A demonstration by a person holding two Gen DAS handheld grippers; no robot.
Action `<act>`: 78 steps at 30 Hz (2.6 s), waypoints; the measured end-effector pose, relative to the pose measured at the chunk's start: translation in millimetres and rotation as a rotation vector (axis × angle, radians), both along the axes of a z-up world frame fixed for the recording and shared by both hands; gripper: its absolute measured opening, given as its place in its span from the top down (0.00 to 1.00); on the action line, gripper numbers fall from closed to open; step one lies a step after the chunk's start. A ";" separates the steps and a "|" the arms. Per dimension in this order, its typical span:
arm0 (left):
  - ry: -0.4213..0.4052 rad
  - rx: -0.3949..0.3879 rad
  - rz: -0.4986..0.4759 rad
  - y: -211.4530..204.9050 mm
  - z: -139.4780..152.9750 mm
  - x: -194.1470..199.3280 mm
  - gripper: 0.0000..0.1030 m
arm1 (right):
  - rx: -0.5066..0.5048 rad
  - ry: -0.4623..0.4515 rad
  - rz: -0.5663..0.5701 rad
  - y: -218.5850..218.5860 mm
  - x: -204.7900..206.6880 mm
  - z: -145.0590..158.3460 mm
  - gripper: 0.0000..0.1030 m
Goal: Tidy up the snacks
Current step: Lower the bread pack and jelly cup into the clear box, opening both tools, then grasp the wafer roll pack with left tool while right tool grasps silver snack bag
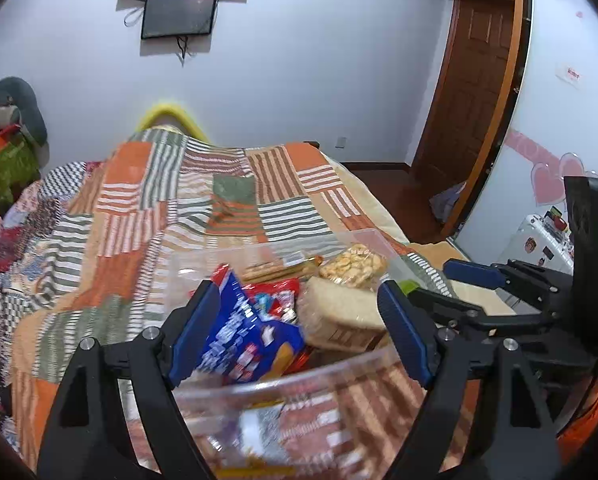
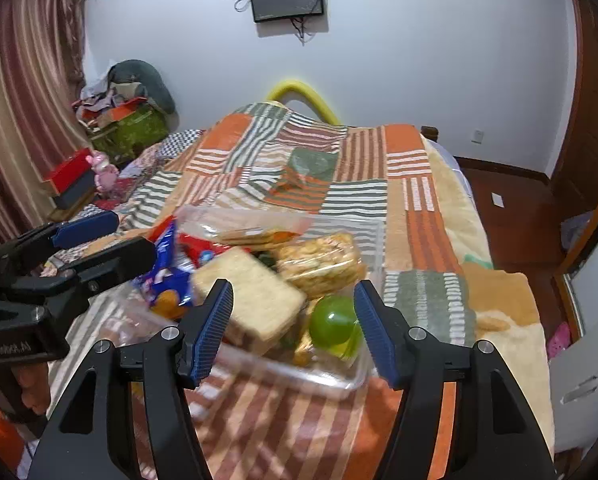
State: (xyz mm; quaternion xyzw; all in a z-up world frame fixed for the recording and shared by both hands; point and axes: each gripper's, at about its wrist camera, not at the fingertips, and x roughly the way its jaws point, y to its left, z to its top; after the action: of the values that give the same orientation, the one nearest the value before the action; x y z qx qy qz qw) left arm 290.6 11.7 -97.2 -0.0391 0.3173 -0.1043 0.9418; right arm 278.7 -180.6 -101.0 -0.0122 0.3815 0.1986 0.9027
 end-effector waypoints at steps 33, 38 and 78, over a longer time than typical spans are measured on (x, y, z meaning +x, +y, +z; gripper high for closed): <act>0.299 0.078 0.143 144.4 -136.8 -2.0 0.18 | -0.072 0.218 0.126 93.9 -35.9 -74.5 0.39; 0.303 0.055 0.111 150.1 -138.6 -14.3 0.18 | -0.073 0.236 0.130 100.6 -34.6 -80.4 0.39; 0.334 -0.011 0.083 107.6 -149.1 -67.4 0.56 | -0.073 0.219 0.188 100.3 -44.8 -73.1 0.78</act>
State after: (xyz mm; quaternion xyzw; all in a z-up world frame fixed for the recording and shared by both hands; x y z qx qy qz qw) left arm 223.2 119.3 -246.3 -0.0740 0.4668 -0.0589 0.8793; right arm 233.9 -80.3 -174.1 -0.0591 0.4820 0.2683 0.8320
